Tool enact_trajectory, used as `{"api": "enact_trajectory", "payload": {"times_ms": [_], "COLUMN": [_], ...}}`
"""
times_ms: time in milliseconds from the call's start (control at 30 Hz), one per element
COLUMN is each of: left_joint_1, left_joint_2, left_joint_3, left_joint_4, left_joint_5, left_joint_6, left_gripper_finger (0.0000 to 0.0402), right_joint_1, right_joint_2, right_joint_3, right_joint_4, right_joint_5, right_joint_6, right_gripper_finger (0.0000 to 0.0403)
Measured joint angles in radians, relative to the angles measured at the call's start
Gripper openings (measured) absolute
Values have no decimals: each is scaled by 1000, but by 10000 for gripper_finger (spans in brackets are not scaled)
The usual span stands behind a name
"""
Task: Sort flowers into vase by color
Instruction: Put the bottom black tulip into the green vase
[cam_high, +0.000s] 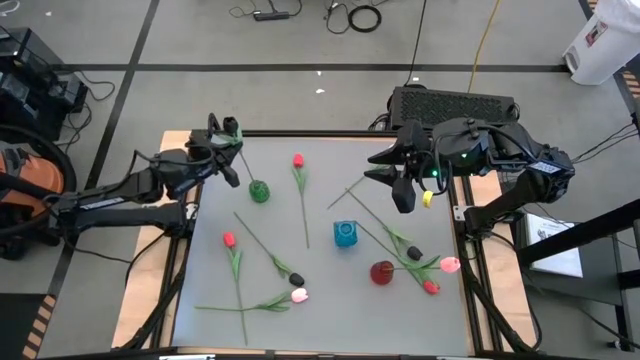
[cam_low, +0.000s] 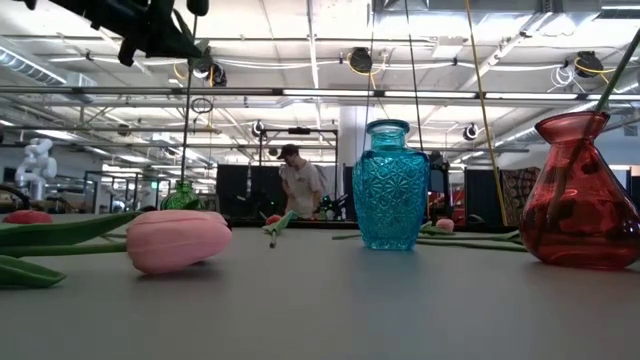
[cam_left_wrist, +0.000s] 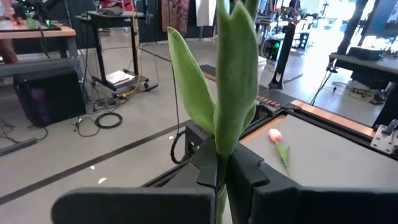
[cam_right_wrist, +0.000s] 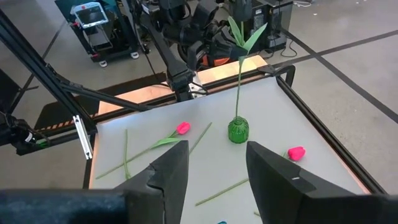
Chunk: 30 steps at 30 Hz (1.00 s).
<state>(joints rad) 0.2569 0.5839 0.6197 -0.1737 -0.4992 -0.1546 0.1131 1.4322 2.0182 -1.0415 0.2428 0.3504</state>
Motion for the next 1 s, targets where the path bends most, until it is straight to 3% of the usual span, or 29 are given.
{"api": "enact_trajectory", "payload": {"times_ms": [300,700,1000], "left_joint_1": [0,-4,-4], "left_joint_2": [63,109,88], "left_joint_3": [0,0,1], "left_joint_4": [0,-1,-71], "left_joint_5": [23,37,81], "left_joint_6": [-24,-94,-108], "left_gripper_finger": [18,101,105], "right_joint_1": [0,0,0], "right_joint_2": [0,0,0], "right_joint_3": [0,0,0], "right_joint_4": [0,-12,-12], "right_joint_5": [0,0,0], "right_joint_6": [0,-4,-27], "right_gripper_finger": [153,153,153]}}
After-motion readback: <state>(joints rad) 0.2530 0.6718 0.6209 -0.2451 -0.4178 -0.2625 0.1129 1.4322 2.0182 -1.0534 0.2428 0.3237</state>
